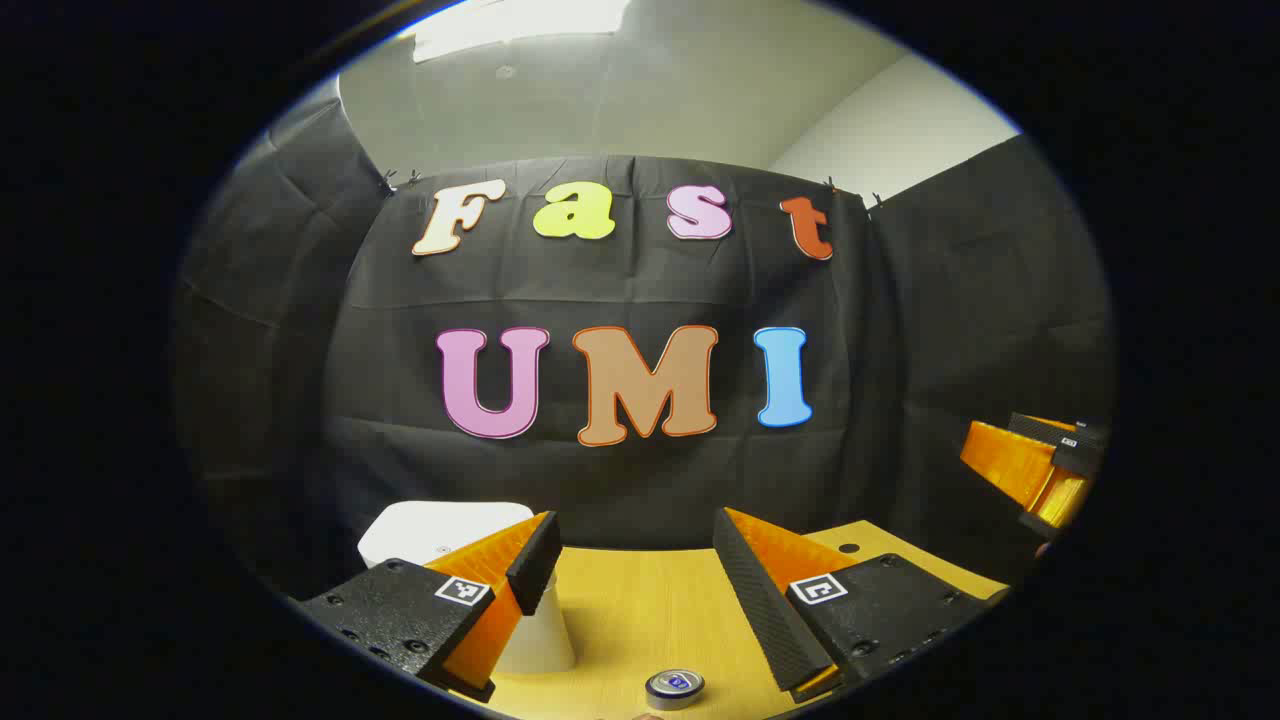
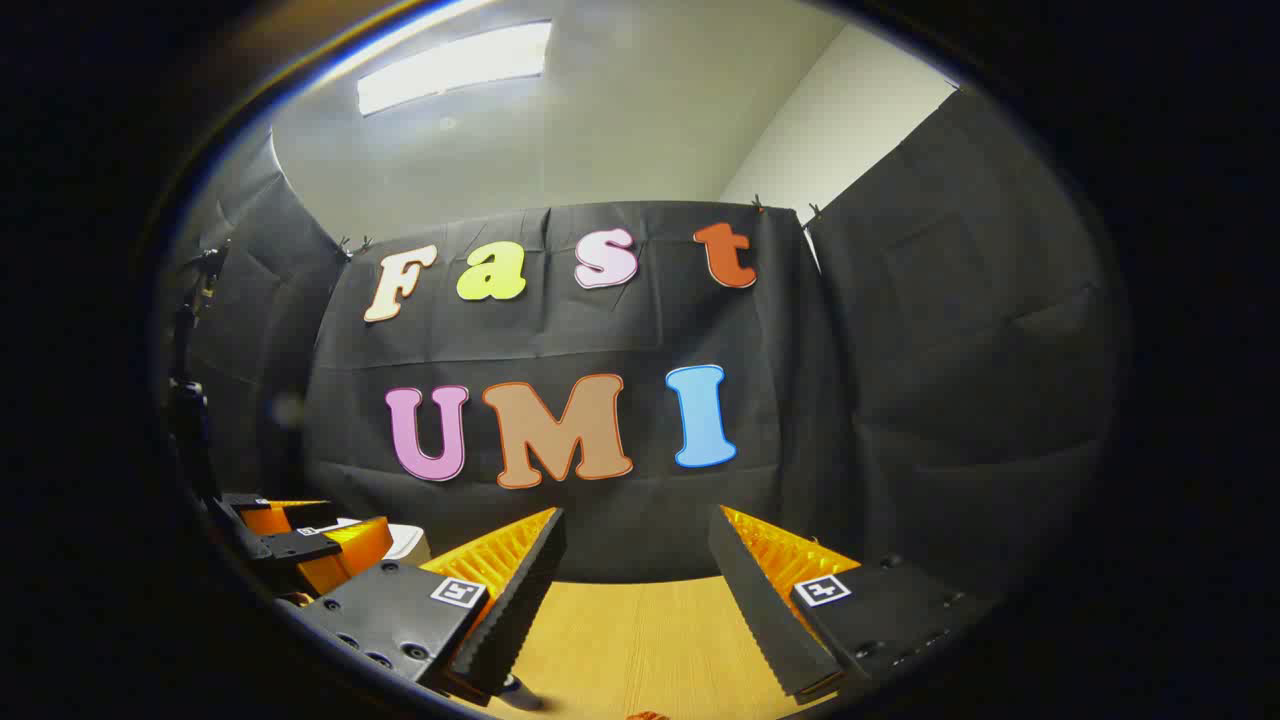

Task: Press the lid of the desktop garbage bin to open it, pick up the crumpled paper on the desktop and throw it into the bin, then pick up the pop can on the desktop and drop it into the bin, and finally close the garbage bin lid.

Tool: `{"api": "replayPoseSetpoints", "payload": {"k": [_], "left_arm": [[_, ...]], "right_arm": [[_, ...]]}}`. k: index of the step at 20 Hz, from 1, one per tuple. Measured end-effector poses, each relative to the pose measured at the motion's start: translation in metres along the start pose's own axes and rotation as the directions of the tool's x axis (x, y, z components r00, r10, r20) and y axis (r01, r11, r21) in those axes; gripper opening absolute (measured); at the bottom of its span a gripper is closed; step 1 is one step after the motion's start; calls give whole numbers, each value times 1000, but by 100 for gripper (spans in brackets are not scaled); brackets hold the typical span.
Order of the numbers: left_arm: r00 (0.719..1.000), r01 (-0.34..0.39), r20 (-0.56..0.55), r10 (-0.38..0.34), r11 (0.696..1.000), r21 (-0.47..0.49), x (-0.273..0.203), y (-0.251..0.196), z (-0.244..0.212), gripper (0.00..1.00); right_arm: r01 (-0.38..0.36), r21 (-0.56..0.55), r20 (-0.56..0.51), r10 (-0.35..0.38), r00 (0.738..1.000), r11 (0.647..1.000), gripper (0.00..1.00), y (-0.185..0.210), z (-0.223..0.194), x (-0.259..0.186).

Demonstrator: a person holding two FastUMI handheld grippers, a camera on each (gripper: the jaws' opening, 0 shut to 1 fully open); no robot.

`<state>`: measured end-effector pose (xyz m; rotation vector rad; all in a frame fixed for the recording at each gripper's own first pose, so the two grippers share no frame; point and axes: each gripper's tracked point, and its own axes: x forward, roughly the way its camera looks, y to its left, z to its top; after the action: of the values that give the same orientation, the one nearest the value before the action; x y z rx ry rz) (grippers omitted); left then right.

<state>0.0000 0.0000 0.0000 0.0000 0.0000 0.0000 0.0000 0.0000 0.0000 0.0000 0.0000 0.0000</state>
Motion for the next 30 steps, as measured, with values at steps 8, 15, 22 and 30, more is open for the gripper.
{"api": "replayPoseSetpoints", "payload": {"k": [8,15,22,30], "left_arm": [[1000,-24,11,23,999,24,2,8,5,92],[999,-37,-16,38,999,34,6,12,-5,92],[999,-35,-23,36,999,35,11,12,-7,93],[999,-27,-20,28,999,41,14,13,-7,93]], "right_arm": [[-41,-11,5,41,999,999,96,15,3,4],[-56,-9,-42,56,998,998,96,19,-8,13],[-59,-8,-50,59,997,998,96,21,-11,18],[-55,-6,-58,54,997,998,96,22,-14,21]]}}
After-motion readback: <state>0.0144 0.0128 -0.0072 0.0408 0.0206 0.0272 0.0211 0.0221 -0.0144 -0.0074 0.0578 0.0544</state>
